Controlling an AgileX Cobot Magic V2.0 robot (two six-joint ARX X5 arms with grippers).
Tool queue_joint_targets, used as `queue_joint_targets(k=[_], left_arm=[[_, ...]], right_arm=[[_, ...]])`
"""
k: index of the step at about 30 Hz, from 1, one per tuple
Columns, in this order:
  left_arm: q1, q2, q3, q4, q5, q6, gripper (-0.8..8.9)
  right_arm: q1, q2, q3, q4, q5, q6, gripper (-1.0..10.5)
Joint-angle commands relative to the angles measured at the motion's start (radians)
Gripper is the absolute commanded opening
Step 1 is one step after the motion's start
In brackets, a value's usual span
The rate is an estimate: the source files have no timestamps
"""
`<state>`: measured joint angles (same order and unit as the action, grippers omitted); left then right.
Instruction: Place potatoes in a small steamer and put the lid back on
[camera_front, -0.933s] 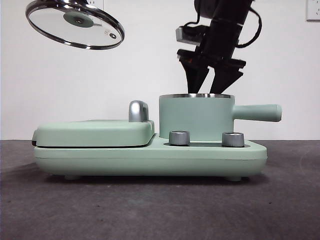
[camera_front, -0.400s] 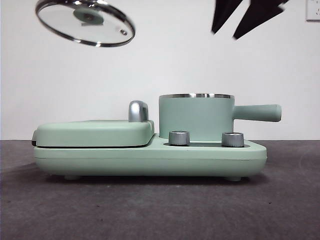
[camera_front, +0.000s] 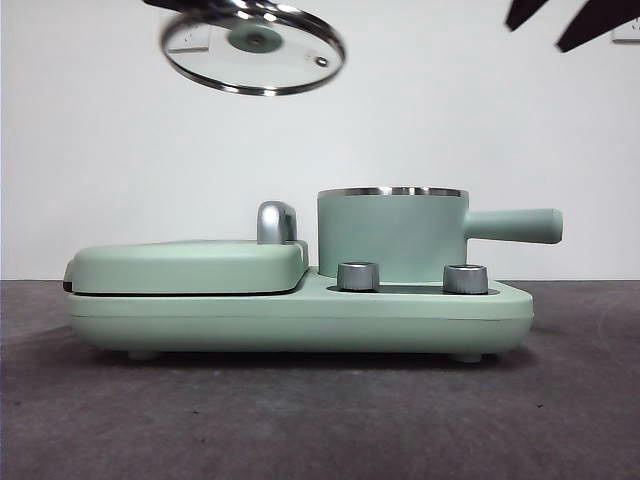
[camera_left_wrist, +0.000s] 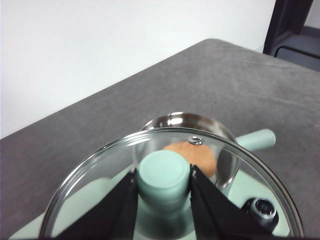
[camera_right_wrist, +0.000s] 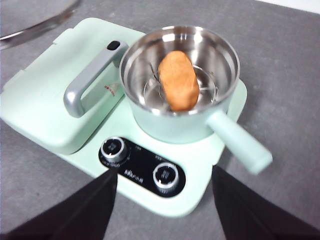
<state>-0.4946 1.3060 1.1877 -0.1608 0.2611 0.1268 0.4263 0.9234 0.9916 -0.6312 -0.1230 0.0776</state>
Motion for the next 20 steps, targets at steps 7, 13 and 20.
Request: queue_joint_targets(k=[7, 13, 20], left_arm=[[-0.079, 0.167, 0.016, 0.269, 0.003, -0.019, 0.12], [-0.12, 0.296, 0.035, 0.388, -0.031, -0.018, 0.12], [-0.13, 0.435, 0.102, 0.456, -0.037, -0.013, 0.12]], right_arm=[[0.01, -0.222, -0.152, 0.009, 0.082, 0.067, 3.0], [0.01, -0.329, -0.225, -0.024, 0.1, 0.079, 3.0], [0.01, -0.406, -0.295, -0.066, 0.099, 0.132, 3.0]])
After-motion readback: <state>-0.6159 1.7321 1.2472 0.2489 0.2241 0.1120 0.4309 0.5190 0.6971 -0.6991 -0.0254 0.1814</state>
